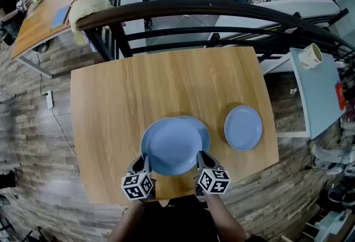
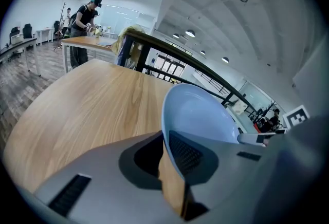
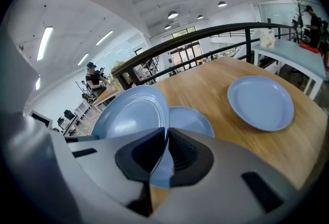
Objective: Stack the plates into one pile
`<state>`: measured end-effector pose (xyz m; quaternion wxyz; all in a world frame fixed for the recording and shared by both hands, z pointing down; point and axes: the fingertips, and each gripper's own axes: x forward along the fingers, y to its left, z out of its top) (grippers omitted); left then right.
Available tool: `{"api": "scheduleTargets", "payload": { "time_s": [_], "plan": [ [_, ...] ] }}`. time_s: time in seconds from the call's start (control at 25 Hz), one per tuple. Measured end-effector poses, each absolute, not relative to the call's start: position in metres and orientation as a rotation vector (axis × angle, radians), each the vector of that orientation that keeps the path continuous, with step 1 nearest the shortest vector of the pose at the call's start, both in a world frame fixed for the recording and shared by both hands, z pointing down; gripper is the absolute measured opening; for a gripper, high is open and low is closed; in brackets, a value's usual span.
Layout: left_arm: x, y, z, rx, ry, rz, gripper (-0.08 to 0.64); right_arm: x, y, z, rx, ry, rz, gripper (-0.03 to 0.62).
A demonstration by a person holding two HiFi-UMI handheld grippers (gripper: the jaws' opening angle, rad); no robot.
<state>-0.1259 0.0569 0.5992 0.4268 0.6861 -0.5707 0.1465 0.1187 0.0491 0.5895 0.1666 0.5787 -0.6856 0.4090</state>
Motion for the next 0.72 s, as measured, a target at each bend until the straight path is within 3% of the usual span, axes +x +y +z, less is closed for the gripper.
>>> {"api": "scheduleTargets", "payload": {
  "time_s": [0.72],
  "plan": [
    [-0.064, 0.052, 0.646, 1.631, -1.453, 0.401, 0.051, 0.181, 0.035, 0.64, 1.574, -1.928, 1.204, 0.044]
  ]
}}
